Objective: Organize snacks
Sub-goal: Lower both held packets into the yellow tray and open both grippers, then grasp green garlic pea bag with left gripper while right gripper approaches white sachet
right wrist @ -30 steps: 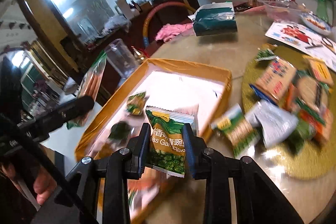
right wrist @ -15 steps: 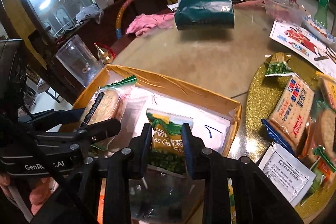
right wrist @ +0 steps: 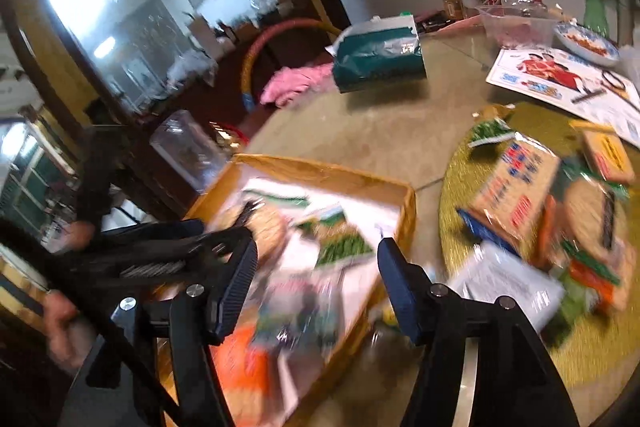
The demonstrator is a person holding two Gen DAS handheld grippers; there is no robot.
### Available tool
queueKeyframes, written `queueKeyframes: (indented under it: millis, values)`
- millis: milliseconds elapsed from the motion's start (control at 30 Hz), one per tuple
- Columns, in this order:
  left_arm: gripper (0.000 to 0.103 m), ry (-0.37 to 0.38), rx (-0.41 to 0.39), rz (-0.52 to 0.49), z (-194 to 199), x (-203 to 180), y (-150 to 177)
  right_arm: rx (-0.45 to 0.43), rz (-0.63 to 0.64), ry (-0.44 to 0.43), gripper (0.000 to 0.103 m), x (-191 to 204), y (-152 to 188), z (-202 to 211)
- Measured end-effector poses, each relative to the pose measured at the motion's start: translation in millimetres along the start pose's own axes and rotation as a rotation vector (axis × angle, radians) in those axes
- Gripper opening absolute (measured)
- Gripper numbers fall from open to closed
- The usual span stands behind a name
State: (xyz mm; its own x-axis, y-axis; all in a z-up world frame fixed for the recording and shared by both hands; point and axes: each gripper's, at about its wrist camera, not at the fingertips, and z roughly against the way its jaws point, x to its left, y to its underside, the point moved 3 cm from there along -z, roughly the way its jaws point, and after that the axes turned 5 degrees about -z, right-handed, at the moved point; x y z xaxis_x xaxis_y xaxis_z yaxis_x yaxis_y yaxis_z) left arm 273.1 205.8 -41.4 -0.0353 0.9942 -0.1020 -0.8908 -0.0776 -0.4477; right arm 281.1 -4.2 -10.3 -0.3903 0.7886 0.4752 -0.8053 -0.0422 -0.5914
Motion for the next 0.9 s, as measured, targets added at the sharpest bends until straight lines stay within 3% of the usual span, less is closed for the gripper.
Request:
queueKeyframes:
  millis: [100, 200, 267, 333, 500, 600, 800, 900]
  values:
    - [0.09, -0.071, -0.056, 0.009, 20, -7, 14, -0.026, -0.007, -0.038, 0.064, -7, 24, 37]
    - [0.091, -0.106, -0.2, -0.011, 66, -33, 40, -0.047, -0.017, -0.055, 0.069, -26, 51, 68]
    - [0.092, -0.085, -0.276, -0.017, 94, -57, 65, -0.053, -0.017, -0.055, 0.07, -41, 64, 83]
    - [0.092, -0.025, -0.3, -0.009, 108, -82, 90, -0.057, -0.027, -0.038, 0.072, -59, 75, 94]
    - [0.092, 0.104, -0.172, -0.02, 87, -142, 131, -0.044, -0.165, -0.027, 0.072, -114, 98, 111]
    - [0.092, 0.158, -0.11, -0.013, 73, -163, 138, -0.065, -0.224, 0.058, 0.072, -136, 111, 120]
    - [0.092, 0.133, -0.058, 0.054, 55, -182, 127, -0.13, -0.238, 0.175, 0.072, -155, 126, 136]
    - [0.092, 0.167, -0.032, 0.155, 43, -176, 114, -0.135, -0.282, 0.162, 0.068, -165, 129, 135]
